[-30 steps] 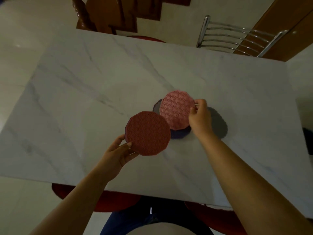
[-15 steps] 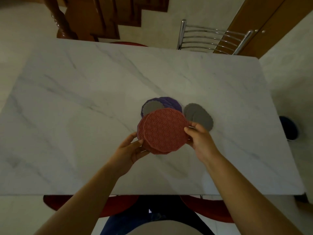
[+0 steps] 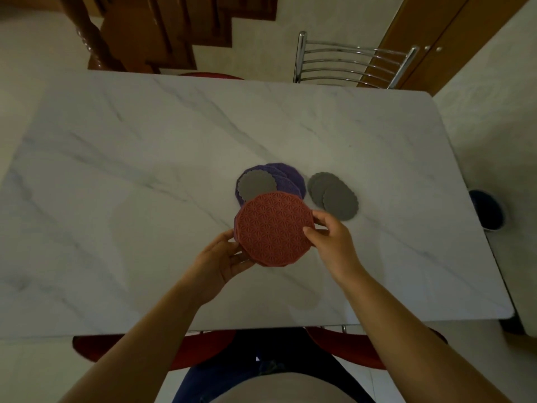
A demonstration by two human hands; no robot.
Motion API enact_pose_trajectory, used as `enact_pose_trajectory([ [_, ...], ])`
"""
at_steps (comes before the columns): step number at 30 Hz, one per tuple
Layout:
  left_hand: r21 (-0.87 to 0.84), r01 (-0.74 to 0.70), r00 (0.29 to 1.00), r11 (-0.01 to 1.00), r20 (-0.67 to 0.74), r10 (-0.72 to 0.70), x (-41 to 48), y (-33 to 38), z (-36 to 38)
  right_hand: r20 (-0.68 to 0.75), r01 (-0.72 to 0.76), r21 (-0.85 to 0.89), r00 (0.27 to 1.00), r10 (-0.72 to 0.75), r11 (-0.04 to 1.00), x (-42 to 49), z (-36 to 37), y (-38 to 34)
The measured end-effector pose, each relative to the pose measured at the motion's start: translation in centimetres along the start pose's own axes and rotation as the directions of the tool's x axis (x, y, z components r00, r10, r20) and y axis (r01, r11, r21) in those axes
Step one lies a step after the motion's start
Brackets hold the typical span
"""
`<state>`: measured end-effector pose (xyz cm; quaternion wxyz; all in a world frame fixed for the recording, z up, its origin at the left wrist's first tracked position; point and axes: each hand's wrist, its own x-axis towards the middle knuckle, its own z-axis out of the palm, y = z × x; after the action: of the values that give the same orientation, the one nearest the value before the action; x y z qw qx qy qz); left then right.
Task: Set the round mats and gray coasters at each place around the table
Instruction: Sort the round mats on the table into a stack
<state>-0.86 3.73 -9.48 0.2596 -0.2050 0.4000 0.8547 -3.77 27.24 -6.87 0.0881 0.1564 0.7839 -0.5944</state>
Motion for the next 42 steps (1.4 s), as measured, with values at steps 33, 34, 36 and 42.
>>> enact_pose_trajectory([
  [33,-0.074,-0.176,0.955,0.982,-0.257,0.151,-2.9,0.7,-3.8,0.100,0.061,-0.840,0.994,0.044,0.539,12.1,10.1,-2.2],
  [34,-0.077,-0.176,0.955,0.981,-0.256,0.151,-3.0,0.7,-3.9,0.087,0.049,-0.836,0.995,0.044,0.546,12.1,10.3,-2.1],
  [36,-0.073,-0.175,0.957,0.982,-0.247,0.152,-3.2,0.7,-4.1,0.053,0.008,-0.828,0.997,0.063,0.560,12.1,10.6,-2.1],
  [42,-0.068,-0.162,0.960,0.984,-0.242,0.141,-3.5,0.5,-4.4,0.041,0.006,-0.820,0.998,0.049,0.572,12.3,10.9,-2.4],
])
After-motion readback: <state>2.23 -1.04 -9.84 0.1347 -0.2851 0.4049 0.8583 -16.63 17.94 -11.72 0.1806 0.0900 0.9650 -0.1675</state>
